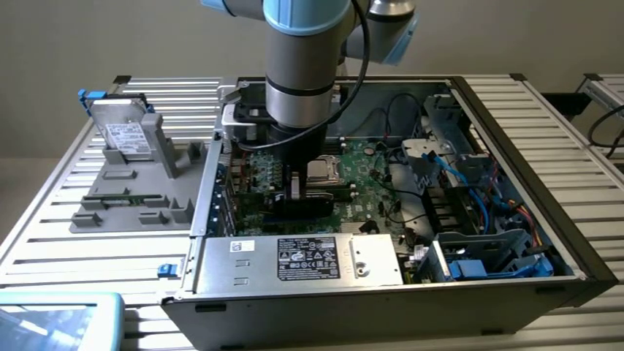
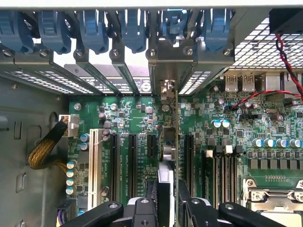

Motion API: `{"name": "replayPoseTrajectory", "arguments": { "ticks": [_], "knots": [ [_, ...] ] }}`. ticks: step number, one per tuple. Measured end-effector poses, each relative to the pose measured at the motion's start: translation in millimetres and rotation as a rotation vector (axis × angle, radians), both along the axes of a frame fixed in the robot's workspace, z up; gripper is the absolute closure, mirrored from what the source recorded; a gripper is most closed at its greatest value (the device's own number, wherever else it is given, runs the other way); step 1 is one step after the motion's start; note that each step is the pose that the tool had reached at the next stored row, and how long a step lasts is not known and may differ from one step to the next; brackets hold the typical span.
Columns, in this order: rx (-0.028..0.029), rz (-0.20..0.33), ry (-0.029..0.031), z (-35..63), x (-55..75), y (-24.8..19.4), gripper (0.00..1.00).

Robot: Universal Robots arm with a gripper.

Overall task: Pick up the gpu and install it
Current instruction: 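Insert the gpu into the slot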

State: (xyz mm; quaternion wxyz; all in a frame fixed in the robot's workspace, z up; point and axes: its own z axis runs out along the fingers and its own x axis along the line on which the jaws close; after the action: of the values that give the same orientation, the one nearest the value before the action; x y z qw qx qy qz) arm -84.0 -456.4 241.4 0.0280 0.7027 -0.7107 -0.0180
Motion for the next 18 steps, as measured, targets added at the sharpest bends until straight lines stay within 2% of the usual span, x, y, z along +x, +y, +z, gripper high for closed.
{"name": "replayPoseTrajectory", "arguments": {
  "ticks": [6,7,8,10,11,13,18],
  "knots": [
    [0.0004,0.0,0.0004,0.2,-0.1,0.1,0.72],
    [0.0006,-0.001,0.0001,0.7,-0.3,0.0,0.71],
    [0.0001,0.0,-0.0001,1.8,-0.2,0.0,0.65],
    [0.0001,0.0,-0.0002,4.4,0.0,0.0,0.65],
    [-0.0001,0.0,-0.0002,5.3,0.0,0.0,0.58],
    [0.0,0.0,-0.0002,7.1,0.0,0.0,0.58],
    [-0.0002,0.0,-0.0003,27.8,0.0,0.0,0.58]
  ]
}}
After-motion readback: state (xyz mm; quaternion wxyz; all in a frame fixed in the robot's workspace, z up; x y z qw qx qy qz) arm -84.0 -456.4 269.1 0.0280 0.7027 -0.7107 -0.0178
